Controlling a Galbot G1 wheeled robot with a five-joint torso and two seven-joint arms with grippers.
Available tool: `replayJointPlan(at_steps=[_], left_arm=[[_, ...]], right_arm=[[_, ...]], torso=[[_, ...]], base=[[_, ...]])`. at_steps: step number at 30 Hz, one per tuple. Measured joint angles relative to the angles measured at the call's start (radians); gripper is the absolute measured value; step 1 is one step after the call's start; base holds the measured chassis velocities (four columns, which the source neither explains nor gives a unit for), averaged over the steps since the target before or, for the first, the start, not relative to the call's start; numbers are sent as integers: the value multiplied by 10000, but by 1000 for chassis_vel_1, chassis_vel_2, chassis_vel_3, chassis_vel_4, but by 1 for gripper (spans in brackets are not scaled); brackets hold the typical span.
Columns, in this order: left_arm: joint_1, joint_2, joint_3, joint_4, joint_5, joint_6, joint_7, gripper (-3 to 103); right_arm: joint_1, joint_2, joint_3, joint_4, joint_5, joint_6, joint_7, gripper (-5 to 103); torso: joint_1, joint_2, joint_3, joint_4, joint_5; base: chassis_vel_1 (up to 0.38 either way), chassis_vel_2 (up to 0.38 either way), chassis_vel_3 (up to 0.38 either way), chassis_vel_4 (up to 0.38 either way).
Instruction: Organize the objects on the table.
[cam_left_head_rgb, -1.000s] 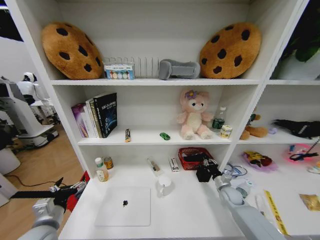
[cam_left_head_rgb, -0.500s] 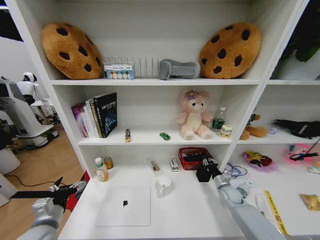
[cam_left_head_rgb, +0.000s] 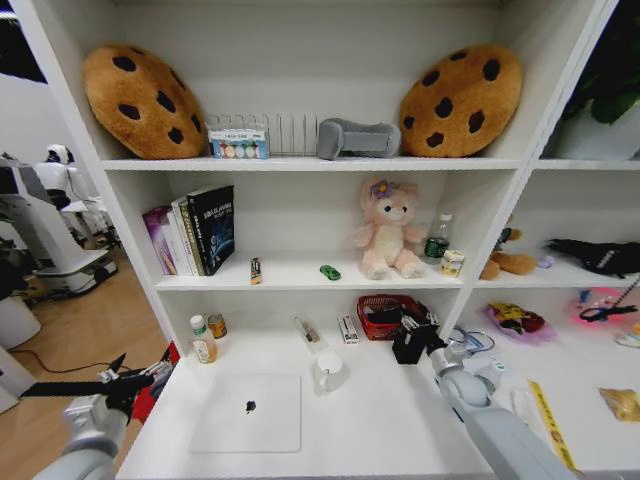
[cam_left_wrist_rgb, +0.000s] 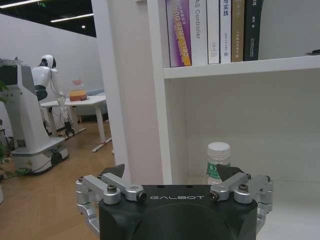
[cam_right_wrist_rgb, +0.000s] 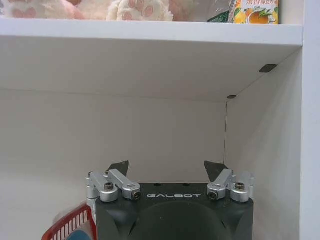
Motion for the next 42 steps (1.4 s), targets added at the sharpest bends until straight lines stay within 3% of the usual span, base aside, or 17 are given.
replayJointPlan(at_steps=[2, 4, 14, 22, 32, 37, 42], left_arm=[[41, -19, -2, -37, 21, 2, 6, 100], [58, -35, -4, -54, 44, 2, 8, 100], [179, -318, 0, -296, 267, -38, 45, 100], [206, -494, -201, -392, 310, -123, 80, 100], [21, -522, -305, -340, 221, -175, 102, 100], [-223, -558, -291, -249, 159, -176, 101, 100], [-239, -601, -231, -213, 230, -197, 119, 100]], right_arm=[[-364, -143, 186, 477, 181, -245, -85, 95], [-610, -227, 295, 866, 319, -456, -110, 99], [-1775, -514, 523, 3103, 619, -1244, 163, 103], [-3277, -672, 1075, 4478, 263, -2029, 877, 91], [-5855, -269, 2444, 6062, 206, -2843, 1274, 88], [-7113, -13, 3033, 6270, 176, -2972, 1352, 84], [-7403, -3, 3242, 6013, 491, -3247, 1524, 83]], torso=[[0, 0, 0, -2, 1], [1, 0, 0, -3, 0], [0, 0, 0, 4, 1], [0, 0, 0, -1, 1], [-1, 1, -1, -2, -2], [-1, 1, 0, -4, 0], [-1, 0, -1, 0, -1]], base=[[0, 0, 0, 0], [0, 0, 0, 0], [0, 0, 0, 0], [0, 0, 0, 0], [0, 0, 0, 0], [0, 0, 0, 0], [0, 0, 0, 0]])
